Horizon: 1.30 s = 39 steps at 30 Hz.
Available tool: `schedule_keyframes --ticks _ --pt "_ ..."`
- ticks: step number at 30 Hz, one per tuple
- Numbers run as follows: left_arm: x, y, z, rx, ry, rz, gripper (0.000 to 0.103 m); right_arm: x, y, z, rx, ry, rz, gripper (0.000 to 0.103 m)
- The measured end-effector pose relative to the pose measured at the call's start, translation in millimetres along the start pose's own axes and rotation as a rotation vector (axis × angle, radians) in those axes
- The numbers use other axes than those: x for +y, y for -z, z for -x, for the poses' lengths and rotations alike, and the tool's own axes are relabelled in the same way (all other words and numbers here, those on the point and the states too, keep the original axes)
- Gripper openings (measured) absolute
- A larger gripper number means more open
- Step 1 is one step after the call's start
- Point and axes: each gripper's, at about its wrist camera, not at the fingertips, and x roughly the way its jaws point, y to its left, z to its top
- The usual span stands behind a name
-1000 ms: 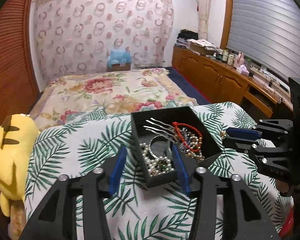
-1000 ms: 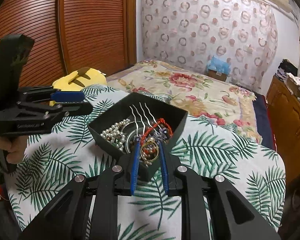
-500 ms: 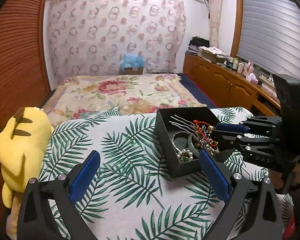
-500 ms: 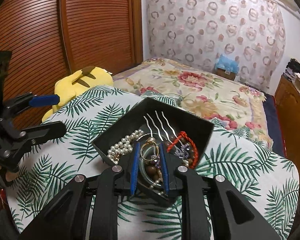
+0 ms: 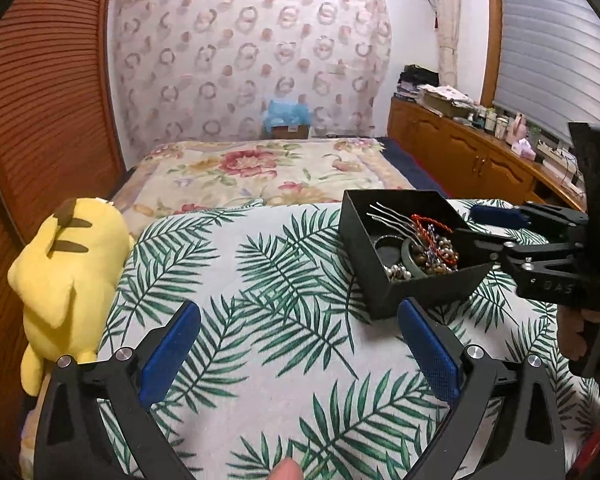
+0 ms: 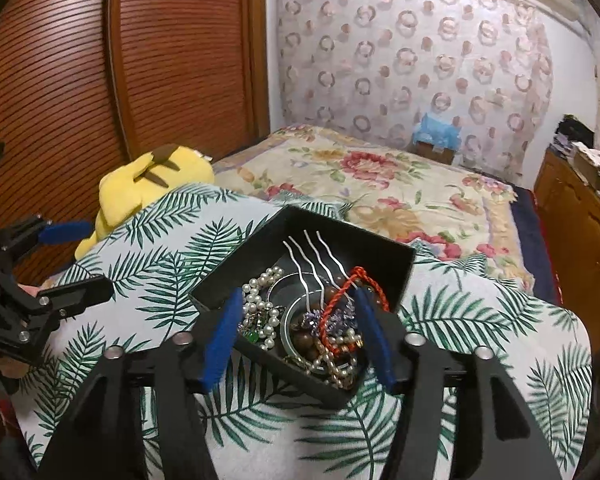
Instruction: Organize jewelry
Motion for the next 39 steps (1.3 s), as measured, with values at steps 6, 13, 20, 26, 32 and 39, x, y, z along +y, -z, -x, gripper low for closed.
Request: schedule_keyframes --ticks 6,13,20,26,32,39 --pt "-8 8 16 -0.003 0.004 0.012 0.095 1 15 31 -0.058 0.041 -0.030 0.094" --pt "-27 14 35 -0.021 -0.007 0.013 0.095 1 34 68 -0.106 0.076 -0.106 0.100" --pt "-47 15 50 -0.044 -0.027 -0.006 0.095 0 54 101 -0.149 0.151 -0.165 0.100" --pt "-66 12 71 -0.101 -0.049 -0.019 0.095 -6 66 135 -0.203 0.206 -0.197 0.100" --pt "-78 14 87 -0.144 -0.051 -0.029 0.095 -5 77 163 -0.254 0.240 -0.208 0.100" --pt "-81 17 93 -0.160 -0.074 -0.040 0.095 -3 83 174 -0.284 0.253 -0.228 0.100"
